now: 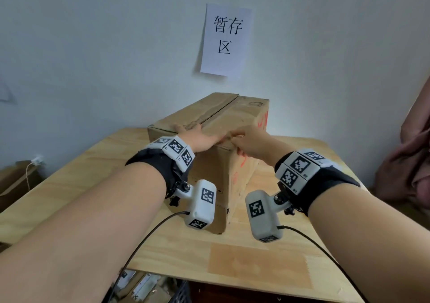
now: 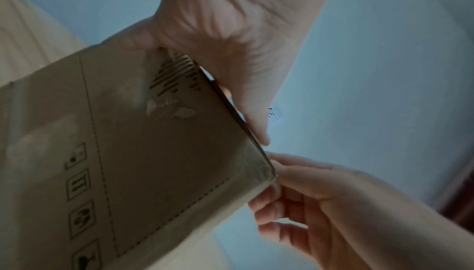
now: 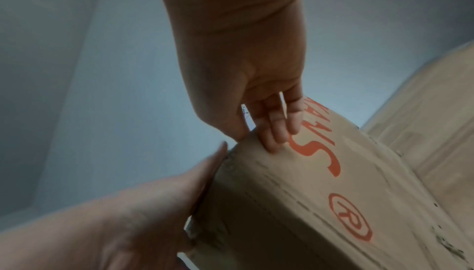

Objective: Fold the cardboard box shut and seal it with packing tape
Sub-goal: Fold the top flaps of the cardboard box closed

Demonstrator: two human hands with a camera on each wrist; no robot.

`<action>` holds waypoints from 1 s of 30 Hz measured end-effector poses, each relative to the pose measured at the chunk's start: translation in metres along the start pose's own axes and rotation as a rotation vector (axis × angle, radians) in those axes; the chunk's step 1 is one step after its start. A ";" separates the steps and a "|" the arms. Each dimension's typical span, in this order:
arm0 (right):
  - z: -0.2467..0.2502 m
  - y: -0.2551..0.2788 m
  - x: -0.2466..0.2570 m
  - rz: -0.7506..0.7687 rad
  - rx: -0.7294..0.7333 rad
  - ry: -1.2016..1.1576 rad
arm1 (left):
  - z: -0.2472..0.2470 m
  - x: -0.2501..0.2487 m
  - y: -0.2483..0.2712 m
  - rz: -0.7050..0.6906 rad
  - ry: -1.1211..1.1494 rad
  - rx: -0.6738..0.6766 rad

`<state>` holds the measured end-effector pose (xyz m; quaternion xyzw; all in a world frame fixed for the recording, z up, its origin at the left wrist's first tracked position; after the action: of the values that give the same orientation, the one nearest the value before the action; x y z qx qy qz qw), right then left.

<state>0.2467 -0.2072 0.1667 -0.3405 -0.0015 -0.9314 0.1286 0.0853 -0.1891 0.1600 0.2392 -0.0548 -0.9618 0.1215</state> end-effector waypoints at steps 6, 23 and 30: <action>0.019 -0.008 -0.018 0.034 -0.010 0.015 | -0.003 0.014 -0.009 -0.084 0.031 -0.006; 0.036 -0.069 -0.095 0.045 -0.206 0.610 | 0.026 0.011 -0.062 -0.160 -0.138 -0.031; 0.034 -0.068 -0.098 0.089 -0.272 0.689 | 0.005 -0.011 -0.082 -0.091 -0.320 -0.053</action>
<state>0.3234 -0.1155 0.1362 -0.0207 0.1804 -0.9766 0.1154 0.0754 -0.1065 0.1560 0.0817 -0.0370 -0.9932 0.0740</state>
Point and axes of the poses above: each hand's wrist, its own y-axis away from the middle knuckle, its own z-axis out of the back of the hand, x = y × z, the point moved 1 cm from there along -y, towards the middle knuckle, and after that the axes turned 2 degrees about -x, right-handed, at the moved point
